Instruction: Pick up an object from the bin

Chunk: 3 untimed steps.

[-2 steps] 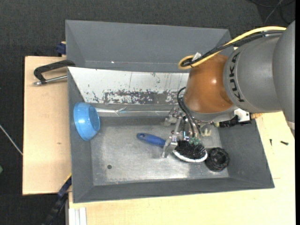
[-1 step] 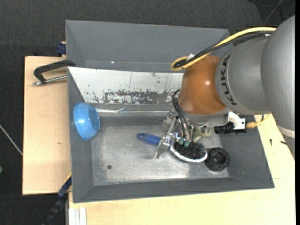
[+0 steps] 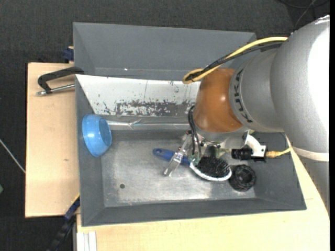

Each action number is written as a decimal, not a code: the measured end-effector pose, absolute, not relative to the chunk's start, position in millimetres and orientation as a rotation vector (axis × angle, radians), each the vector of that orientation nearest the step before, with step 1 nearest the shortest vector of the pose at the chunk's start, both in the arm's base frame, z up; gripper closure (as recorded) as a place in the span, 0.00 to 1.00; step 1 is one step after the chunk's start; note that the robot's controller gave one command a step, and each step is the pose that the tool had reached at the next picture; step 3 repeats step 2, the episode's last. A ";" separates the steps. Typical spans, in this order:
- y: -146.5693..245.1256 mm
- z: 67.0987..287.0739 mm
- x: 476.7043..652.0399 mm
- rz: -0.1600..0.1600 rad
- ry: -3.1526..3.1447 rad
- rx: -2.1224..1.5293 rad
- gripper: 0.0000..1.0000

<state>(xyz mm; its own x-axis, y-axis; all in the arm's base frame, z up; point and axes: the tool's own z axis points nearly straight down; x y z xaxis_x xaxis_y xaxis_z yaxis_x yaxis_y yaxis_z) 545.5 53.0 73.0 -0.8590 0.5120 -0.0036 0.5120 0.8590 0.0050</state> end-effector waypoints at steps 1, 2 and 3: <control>53.9 74.7 546.8 0.005 3.026 0.831 0.00; 53.4 76.0 548.8 0.007 3.019 0.830 1.00; 53.4 76.0 548.8 0.007 3.019 0.830 1.00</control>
Offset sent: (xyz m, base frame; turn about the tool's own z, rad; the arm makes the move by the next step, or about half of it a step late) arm 0.0000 0.0000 0.0000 0.0000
